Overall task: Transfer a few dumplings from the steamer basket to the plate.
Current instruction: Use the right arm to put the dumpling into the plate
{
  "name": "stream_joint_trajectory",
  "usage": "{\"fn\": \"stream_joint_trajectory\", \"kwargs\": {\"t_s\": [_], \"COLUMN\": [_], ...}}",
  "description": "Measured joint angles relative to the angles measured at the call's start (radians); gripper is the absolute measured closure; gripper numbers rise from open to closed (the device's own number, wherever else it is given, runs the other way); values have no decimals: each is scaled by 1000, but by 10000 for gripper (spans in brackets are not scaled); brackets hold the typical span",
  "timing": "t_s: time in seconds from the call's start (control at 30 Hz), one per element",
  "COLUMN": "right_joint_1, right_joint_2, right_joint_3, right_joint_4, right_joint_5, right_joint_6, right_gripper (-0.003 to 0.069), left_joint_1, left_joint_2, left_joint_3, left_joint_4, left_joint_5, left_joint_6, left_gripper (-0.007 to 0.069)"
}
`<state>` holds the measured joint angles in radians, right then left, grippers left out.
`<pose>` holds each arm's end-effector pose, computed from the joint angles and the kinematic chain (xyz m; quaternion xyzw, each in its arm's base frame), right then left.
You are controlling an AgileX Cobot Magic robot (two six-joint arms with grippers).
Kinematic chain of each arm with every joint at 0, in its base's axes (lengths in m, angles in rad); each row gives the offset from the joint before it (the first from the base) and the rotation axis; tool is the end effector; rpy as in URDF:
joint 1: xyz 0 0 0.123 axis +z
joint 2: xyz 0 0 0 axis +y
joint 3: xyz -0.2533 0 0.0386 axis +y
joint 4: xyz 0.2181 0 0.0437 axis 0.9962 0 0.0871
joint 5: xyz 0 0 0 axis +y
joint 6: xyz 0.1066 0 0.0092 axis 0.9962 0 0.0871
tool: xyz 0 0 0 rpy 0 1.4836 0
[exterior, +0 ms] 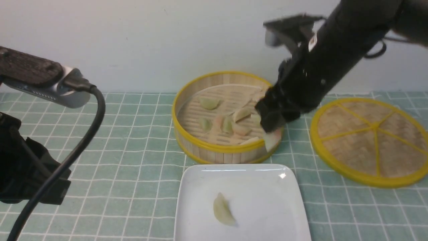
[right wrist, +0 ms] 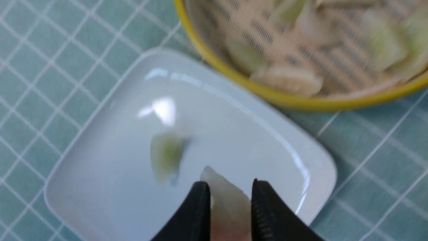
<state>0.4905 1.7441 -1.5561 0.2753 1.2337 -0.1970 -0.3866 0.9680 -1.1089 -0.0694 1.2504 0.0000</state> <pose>0.2777 0.1794 0.2678 -0.3034 0.9361 0.1496 0.0959 0.1396 -0.0644 0.3363 0.1832 0.9444 -0.0860 0.2590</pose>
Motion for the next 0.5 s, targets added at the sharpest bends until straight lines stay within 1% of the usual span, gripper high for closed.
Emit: {"fn": "stream_joint_trajectory", "kwargs": {"t_s": [0.03, 0.13, 0.17, 0.3, 0.37, 0.47, 0.5], "right_joint_1": [21, 59, 67, 69, 69, 69, 69], "right_joint_2": [2, 33, 48, 96, 122, 122, 122], "right_joint_3": [83, 218, 248, 270, 271, 258, 256], "right_joint_4": [2, 5, 5, 12, 14, 14, 14], "right_joint_5": [-36, -159, -199, -252, -273, -260, -260], "right_joint_6": [3, 7, 11, 42, 71, 88, 90], "right_gripper": [522, 522, 522, 512, 473, 379, 372], "left_joint_1": [0, 0, 0, 0, 0, 0, 0], "left_joint_2": [0, 0, 0, 0, 0, 0, 0], "left_joint_3": [0, 0, 0, 0, 0, 0, 0], "left_joint_4": [0, 3, 3, 3, 3, 4, 4], "left_joint_5": [-4, -28, -36, -53, -53, -53, -53], "left_joint_6": [0, 0, 0, 0, 0, 0, 0], "left_gripper": [631, 631, 631, 631, 631, 631, 631]}}
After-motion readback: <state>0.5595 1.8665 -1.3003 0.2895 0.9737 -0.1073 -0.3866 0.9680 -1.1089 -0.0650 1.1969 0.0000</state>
